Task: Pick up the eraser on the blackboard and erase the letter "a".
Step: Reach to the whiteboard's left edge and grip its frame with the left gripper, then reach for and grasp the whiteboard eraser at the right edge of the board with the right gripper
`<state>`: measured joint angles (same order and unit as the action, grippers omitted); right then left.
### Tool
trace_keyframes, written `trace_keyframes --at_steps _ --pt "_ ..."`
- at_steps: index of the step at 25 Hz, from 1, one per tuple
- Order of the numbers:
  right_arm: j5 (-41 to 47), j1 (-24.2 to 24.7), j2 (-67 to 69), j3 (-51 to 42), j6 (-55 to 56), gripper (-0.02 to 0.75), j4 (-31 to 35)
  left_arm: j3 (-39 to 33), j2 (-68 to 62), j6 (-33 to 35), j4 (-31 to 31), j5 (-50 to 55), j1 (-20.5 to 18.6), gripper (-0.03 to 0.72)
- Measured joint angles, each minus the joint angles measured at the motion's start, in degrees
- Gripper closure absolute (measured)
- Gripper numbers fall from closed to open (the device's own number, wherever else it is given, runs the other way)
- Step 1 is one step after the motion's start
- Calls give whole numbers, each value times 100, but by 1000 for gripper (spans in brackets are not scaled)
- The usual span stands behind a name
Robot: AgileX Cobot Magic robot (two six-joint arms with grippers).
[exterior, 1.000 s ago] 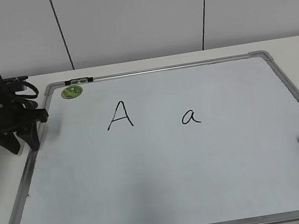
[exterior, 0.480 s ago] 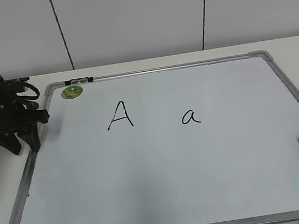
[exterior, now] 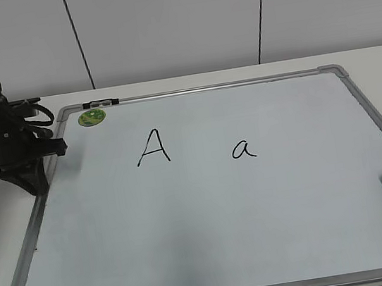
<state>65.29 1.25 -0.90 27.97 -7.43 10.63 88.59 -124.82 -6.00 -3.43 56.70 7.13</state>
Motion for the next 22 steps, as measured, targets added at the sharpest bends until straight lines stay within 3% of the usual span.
trace_keyframes --at_steps 14,22 --pt "-20 0 35 87 -85 190 -10 0 0 0 -19 0 0 645" --pt "-104 0 1109 139 -173 191 -309 0 0 0 -32 0 0 644"
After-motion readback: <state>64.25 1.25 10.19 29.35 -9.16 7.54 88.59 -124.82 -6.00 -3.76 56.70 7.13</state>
